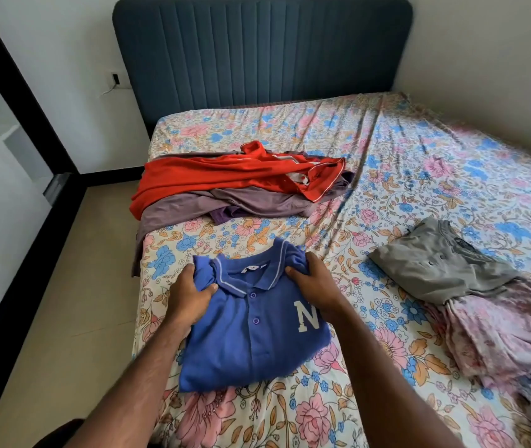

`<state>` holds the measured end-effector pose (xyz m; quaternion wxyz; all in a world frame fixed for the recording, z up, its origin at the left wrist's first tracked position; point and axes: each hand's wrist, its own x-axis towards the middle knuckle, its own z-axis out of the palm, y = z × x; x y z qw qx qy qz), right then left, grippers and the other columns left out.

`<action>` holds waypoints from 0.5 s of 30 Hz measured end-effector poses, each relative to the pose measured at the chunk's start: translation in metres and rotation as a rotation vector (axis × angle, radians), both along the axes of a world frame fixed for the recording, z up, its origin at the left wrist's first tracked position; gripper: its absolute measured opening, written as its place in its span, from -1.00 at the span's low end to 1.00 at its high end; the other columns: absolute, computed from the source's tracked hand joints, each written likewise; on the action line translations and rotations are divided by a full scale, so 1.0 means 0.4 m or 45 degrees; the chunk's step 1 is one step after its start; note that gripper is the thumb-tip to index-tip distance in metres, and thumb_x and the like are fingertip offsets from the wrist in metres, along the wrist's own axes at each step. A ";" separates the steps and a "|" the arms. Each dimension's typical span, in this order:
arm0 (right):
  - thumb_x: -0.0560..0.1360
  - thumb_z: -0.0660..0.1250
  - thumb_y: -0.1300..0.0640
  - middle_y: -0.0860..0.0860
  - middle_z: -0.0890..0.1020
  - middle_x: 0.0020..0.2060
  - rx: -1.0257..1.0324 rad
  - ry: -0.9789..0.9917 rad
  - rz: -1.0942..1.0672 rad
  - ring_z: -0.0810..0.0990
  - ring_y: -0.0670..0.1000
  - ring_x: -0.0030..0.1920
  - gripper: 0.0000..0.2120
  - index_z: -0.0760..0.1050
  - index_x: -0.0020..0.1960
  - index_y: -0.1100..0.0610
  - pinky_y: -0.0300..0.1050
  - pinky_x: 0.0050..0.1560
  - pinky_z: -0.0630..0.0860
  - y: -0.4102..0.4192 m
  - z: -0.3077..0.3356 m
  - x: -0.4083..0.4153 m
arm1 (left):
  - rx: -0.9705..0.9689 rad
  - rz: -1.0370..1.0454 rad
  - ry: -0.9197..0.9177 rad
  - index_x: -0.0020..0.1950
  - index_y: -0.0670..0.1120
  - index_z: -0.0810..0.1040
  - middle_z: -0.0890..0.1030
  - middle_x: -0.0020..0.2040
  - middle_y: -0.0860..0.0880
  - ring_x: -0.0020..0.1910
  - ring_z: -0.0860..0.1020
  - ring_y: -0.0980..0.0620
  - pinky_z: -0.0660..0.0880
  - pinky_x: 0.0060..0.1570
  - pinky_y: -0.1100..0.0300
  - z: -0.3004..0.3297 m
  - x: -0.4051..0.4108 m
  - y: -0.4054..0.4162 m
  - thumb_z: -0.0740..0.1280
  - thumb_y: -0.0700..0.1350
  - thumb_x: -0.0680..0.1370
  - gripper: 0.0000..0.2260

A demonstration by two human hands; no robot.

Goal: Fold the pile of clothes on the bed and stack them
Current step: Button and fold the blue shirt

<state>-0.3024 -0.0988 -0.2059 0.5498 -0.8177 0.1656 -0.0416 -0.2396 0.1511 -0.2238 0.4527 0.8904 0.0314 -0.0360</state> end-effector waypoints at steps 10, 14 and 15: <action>0.60 0.36 0.20 -0.05 0.64 -0.10 0.217 -0.400 -0.660 0.63 -0.14 -0.11 -0.91 0.49 0.09 0.11 -0.18 -0.15 0.50 -0.256 0.085 -0.073 | -0.246 -0.393 -0.440 0.12 -0.20 0.59 0.64 -0.06 -0.05 -0.07 0.56 0.00 0.41 -0.17 0.41 0.185 0.137 -0.379 0.55 -0.31 0.42 -0.69; 0.59 0.37 0.08 -0.05 0.64 -0.09 0.121 -0.462 -0.964 0.62 0.00 -0.07 -0.89 0.48 0.09 -0.02 0.00 -0.06 0.51 -0.432 0.128 -0.102 | -0.213 -0.626 -0.498 0.22 -0.25 0.59 0.65 0.05 -0.10 0.02 0.60 -0.06 0.41 -0.06 0.28 0.261 0.224 -0.656 0.56 -0.28 0.41 -0.61; 0.59 0.36 0.08 -0.05 0.62 -0.12 0.102 -0.463 -1.005 0.60 -0.02 -0.11 -0.90 0.46 0.08 0.00 -0.03 -0.11 0.47 -0.455 0.139 -0.114 | -0.226 -0.674 -0.497 0.21 -0.24 0.59 0.65 0.05 -0.09 0.05 0.61 -0.09 0.43 -0.01 0.24 0.282 0.236 -0.701 0.56 -0.29 0.41 -0.60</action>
